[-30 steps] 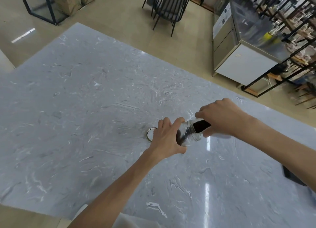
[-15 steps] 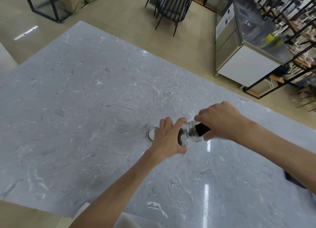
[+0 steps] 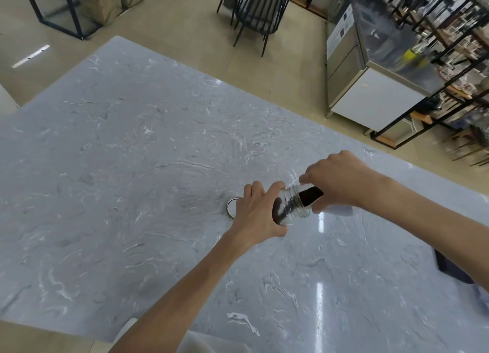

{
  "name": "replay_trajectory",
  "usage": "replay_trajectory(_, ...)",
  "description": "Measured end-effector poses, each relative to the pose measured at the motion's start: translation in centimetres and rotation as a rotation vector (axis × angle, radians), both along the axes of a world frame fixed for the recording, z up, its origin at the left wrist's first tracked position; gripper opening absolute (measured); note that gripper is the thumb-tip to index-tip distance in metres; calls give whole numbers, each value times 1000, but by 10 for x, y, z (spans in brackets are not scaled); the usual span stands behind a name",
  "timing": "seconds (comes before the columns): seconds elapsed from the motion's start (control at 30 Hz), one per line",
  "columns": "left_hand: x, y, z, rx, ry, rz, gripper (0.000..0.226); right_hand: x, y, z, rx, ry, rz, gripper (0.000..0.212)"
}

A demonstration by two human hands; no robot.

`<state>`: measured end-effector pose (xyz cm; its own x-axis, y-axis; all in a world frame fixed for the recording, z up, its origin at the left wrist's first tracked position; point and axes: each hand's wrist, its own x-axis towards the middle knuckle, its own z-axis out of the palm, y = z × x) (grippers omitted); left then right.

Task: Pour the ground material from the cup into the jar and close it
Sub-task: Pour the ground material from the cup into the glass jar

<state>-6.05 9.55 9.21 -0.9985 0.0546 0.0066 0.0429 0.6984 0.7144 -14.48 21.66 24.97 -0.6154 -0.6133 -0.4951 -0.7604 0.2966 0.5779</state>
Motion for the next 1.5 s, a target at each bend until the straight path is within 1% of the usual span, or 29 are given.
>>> replay_trajectory(0.1, -1, -2, 0, 3, -5, 22, 87, -1, -3, 0, 5, 31, 13, 41)
replay_trajectory(0.2, -2, -3, 0, -33, 8, 4, 90, 0, -4, -4, 17, 4, 35, 45)
replay_trajectory(0.3, -3, -5, -1, 4, 8, 34, 89, -2, -8, -2, 9, 19, 50, 46)
replay_trajectory(0.37, -3, -5, -1, -4, 13, 25, 90, -2, -10, -2, 33, 15, 77, 45)
replay_trajectory(0.47, -4, -6, -2, 12, -1, 43, 90, -3, -11, 2, 40, 34, 45, 47)
replay_trajectory(0.57, -4, -5, -2, 5, 0, 41, 90, 0, -14, 1, 78, 26, 88, 44)
replay_trajectory(0.9, -5, -2, -2, 27, -1, 50, 88, 5, -18, 4, 80, 60, 49, 40)
replay_trajectory(1.0, -6, -2, 0, 35, -9, 47, 88, 4, -18, 3, 89, 62, 76, 38)
replay_trajectory(1.1, -8, -2, 0, 55, -20, 54, 89, 1, -17, 9, 69, 91, 18, 38)
replay_trajectory(1.27, -10, 2, 4, 19, -32, 36, 92, 5, -18, 4, 139, 58, 69, 37)
replay_trajectory(1.37, -10, 5, 5, 63, -62, 44, 91, 5, -23, 6, 165, 57, 60, 38)
replay_trajectory(1.5, -12, 8, 7, 79, -46, 59, 91, 2, -26, 14, 186, 74, 34, 40)
